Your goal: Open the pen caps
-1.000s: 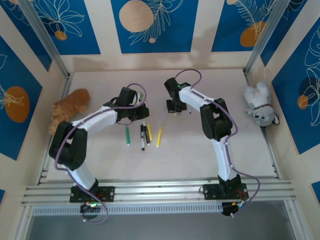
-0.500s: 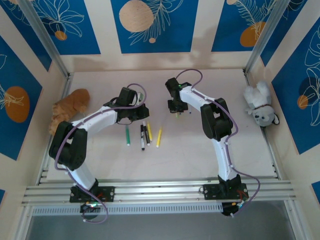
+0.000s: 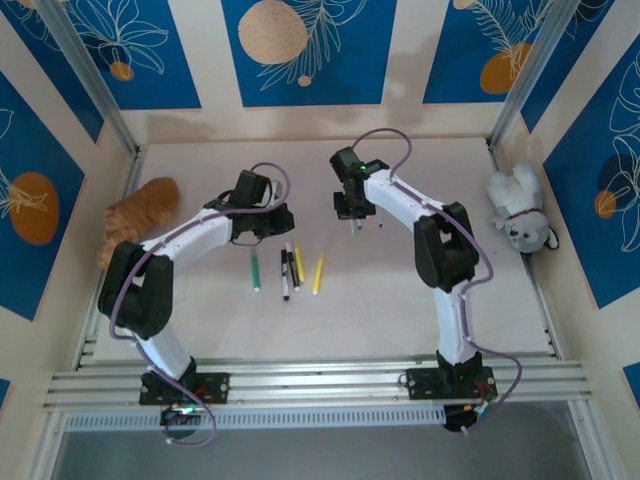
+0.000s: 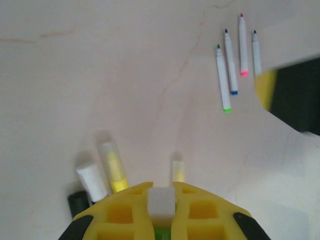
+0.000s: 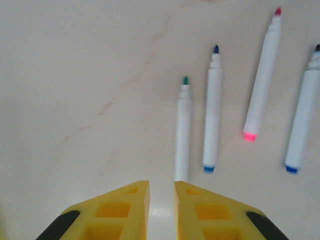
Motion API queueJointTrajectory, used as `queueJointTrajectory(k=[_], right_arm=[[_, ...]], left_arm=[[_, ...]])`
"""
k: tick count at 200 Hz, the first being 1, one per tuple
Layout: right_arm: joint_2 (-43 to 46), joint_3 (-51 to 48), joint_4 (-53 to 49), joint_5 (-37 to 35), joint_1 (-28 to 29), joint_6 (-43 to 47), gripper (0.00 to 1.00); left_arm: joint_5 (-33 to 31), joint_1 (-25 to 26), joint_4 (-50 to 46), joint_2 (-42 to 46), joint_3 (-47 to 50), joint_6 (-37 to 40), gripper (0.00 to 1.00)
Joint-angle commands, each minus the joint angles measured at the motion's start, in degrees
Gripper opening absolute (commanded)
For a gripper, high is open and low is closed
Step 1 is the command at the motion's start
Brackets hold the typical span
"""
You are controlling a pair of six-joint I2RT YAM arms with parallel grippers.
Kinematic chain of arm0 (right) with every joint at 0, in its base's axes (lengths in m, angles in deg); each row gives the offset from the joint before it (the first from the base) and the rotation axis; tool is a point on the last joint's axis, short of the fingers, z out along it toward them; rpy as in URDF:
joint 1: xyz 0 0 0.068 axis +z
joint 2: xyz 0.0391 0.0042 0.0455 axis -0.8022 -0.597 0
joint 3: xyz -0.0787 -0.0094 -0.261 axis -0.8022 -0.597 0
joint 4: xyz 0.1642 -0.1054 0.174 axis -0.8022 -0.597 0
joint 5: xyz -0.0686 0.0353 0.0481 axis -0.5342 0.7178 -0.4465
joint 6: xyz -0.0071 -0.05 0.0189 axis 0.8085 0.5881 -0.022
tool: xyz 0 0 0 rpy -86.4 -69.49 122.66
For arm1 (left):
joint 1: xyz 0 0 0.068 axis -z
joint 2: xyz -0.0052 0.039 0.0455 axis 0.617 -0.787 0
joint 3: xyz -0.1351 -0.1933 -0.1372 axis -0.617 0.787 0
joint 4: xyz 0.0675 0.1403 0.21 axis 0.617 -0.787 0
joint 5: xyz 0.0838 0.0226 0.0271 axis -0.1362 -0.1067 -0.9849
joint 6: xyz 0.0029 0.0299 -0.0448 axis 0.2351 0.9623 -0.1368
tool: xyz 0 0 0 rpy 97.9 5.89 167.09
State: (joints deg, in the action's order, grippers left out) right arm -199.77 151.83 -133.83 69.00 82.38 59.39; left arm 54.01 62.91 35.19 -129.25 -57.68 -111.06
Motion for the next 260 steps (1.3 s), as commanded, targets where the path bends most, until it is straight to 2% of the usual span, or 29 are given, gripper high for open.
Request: queueJointTrajectory(k=[1,56,88,146,233,260], right_arm=[[8.1,-1.6,0.3,1.3,3.0,-0.9,0.22],[15.1,-7.4,1.2,-0.7,6.7,-2.1,0.23],[16.8,-9.5,2.1,-0.7,6.9,-2.5,0.23],[17.9,-11.7,3.2,0.5,6.9,-3.0,0.23],[19.3,-14.2,3.8,0.8,6.9,-3.6,0.23],[20.0,-15.2,4.5,0.6,6.9,-3.7,0.23]], left_arm=[[-5.6,-1.4,-5.1,-2.8,-4.7,4.1,0.0],[-21.5,-2.1,-16.9,-13.9,-19.8,10.5,0.0],[-27.4,-2.5,-20.5,-18.1,-26.6,12.1,0.0],[-29.6,-4.1,-23.7,-26.0,-33.8,11.9,0.0],[-30.7,-5.3,-22.7,-30.3,-34.5,9.8,0.0],[-30.9,-5.6,-23.0,-30.9,-34.5,9.4,0.06]])
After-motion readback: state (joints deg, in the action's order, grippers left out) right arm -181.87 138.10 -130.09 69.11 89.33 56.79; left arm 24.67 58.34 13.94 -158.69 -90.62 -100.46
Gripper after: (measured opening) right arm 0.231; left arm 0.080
